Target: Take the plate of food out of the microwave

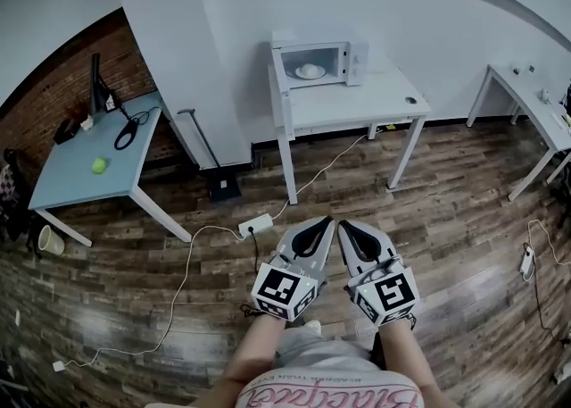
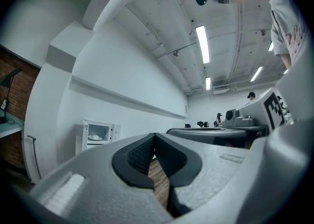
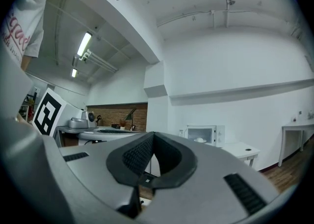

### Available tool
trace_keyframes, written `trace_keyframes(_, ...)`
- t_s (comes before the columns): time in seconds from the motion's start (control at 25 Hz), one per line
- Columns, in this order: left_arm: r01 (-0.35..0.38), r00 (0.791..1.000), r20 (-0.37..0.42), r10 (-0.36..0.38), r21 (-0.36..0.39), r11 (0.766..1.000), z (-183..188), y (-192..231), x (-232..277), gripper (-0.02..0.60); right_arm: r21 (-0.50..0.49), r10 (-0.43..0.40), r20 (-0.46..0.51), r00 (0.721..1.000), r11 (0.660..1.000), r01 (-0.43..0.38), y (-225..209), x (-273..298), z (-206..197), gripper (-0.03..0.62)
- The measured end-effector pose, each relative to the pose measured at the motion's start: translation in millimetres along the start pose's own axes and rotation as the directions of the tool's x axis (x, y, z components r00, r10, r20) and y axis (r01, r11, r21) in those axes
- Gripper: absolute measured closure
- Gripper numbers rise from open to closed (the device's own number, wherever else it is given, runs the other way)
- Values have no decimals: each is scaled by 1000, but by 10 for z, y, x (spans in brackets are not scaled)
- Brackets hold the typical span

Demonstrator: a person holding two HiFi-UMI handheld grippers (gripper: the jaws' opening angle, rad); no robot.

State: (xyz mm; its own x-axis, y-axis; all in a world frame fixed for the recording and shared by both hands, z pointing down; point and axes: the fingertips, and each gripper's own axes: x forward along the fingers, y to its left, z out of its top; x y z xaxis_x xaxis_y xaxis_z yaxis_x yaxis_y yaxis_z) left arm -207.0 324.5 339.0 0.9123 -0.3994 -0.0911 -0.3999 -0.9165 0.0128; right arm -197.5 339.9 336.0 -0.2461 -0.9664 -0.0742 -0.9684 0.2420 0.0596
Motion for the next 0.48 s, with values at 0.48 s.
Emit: trace_keyframes(0.48,36,999,0,-36,-7,999,-44,381,299,575,17,-47,-13,999,999,47,-239,390,-97,582)
